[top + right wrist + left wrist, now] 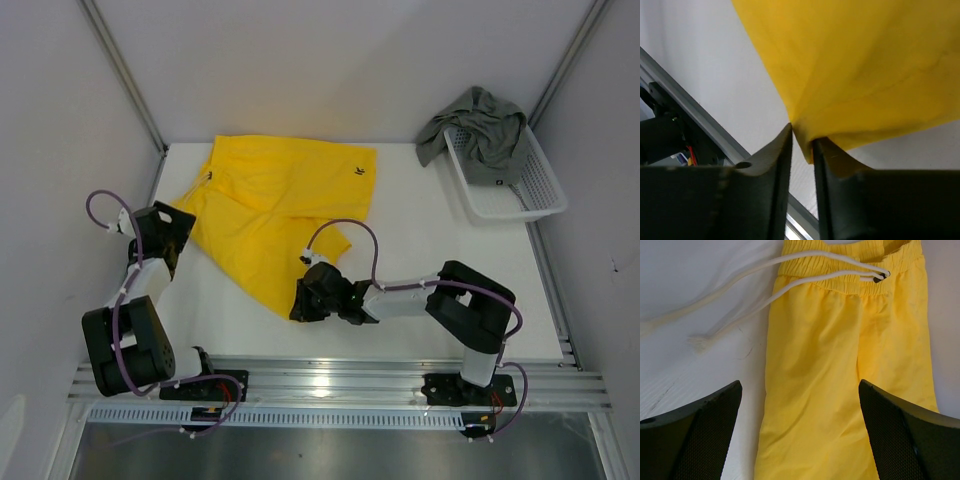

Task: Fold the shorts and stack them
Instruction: Flatten the shorts out

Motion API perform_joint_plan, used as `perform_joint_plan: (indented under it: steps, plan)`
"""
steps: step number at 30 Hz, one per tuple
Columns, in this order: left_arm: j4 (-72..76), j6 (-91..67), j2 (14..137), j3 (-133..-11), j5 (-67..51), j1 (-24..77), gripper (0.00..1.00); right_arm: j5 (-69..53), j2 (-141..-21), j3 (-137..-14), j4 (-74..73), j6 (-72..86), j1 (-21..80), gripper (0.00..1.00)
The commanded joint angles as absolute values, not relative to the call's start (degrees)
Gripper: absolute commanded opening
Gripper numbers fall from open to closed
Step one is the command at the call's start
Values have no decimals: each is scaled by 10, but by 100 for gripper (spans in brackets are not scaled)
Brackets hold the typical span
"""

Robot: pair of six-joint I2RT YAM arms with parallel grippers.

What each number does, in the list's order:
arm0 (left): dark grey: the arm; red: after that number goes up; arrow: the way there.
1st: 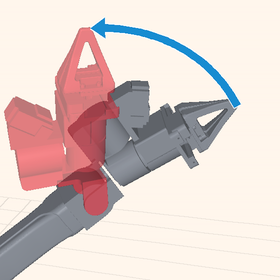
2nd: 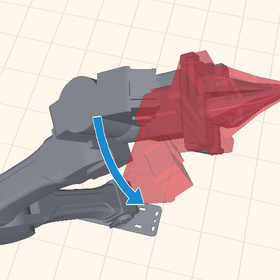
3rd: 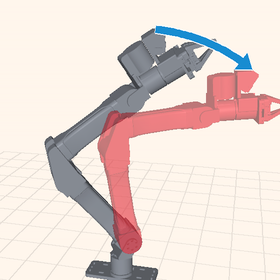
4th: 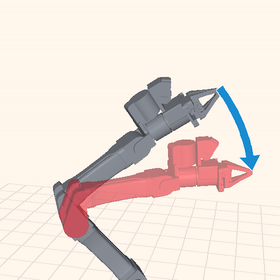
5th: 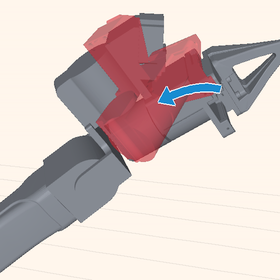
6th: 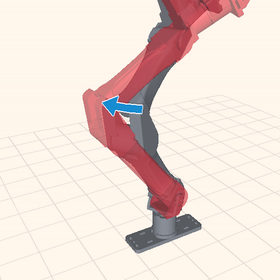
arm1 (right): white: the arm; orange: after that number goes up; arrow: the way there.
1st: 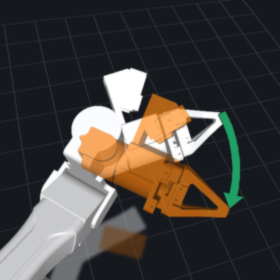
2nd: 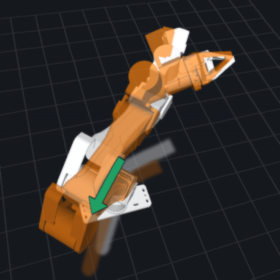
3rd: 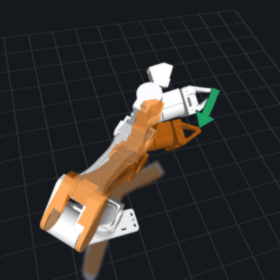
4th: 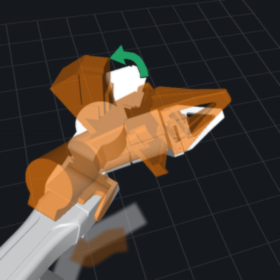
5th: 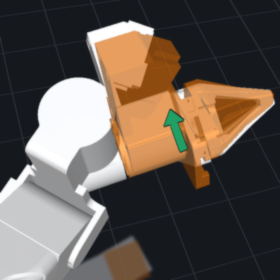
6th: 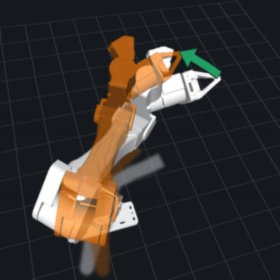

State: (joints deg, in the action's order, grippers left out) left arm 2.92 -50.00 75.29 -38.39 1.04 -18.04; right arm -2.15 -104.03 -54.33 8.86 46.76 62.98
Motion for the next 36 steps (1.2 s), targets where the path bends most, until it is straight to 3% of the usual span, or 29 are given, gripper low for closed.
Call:
perform_joint_plan:
  steps: [1,2,3,13,28,36]
  plan:
    - [60,-509,730,-373,6,-183,99,-28,-1018,-512,133,490,624,21]
    - [63,-510,727,-368,4,-183,99,-28,-1012,-506,130,491,620,5]
    - [68,-511,726,-363,4,-183,99,-30,-1005,-502,122,493,618,0]
    - [72,-525,737,-331,-48,-182,99,0,-810,-370,16,480,578,0]
    - [106,-542,781,-301,-166,-173,95,11,-743,-310,-48,474,500,0]
    - [69,-561,731,-295,-99,-175,99,7,-744,-303,-33,474,496,0]
